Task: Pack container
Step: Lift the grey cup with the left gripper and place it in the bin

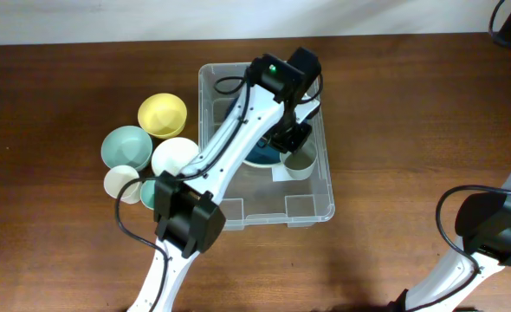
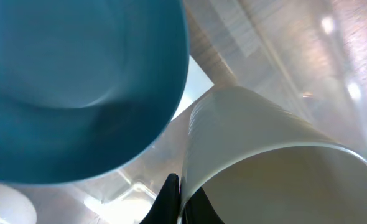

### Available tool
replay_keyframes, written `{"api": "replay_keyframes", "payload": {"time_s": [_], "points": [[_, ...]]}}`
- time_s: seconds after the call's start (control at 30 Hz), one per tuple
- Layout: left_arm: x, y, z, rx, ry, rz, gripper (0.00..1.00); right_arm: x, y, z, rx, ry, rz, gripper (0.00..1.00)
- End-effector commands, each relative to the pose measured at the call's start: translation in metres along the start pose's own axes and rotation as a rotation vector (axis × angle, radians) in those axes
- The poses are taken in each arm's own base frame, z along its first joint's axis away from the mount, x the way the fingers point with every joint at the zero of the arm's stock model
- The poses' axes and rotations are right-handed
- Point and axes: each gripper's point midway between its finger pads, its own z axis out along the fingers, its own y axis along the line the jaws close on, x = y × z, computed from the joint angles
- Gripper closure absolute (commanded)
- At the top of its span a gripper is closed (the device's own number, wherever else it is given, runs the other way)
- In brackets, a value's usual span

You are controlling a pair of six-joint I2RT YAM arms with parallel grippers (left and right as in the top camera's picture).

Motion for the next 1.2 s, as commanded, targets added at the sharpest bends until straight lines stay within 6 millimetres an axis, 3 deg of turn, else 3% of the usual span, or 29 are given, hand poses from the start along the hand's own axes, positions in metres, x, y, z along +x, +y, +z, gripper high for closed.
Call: {"api": "replay_keyframes", "payload": {"time_s": [0.0,0.2,0.4,0.67,0.77,0.9,1.03,1.17], "points": [[0.0,0.003,0.016,-0.003,0.033,0.03,1.0,-0.009,-0.003,-0.006,0.011,-0.027,0.011,0.01],[-0.002,-0.002,0.029,-0.002,0.046,0.059,0.99,-0.009,-0.003,-0.006,0.011,-0.027,0.011,0.01],[-0.004,-0.005,0.03,0.003,0.041,0.071,0.72,-0.009,-0.003,-0.006,0.011,-0.027,0.011,0.01],[-0.002,-0.005,0.025,0.009,0.04,0.066,0.67,-0.009,-0.003,-0.006,0.011,-0.027,0.011,0.01],[-0.007,0.0,0.008,0.007,0.004,0.055,0.67,-0.009,-0.003,-0.006,0.011,-0.027,0.011,0.01],[-0.016,0.016,-0.029,-0.016,-0.081,0.024,0.66,-0.009,-0.003,-0.006,0.011,-0.027,0.011,0.01],[-0.024,0.055,-0.074,-0.072,-0.213,-0.162,0.6,-0.009,-0.003,-0.006,0.011,-0.027,0.011,0.01],[-0.022,0.103,-0.102,-0.071,-0.301,-0.389,0.6,-0.009,-0.003,-0.006,0.011,-0.027,0.011,0.01]]}}
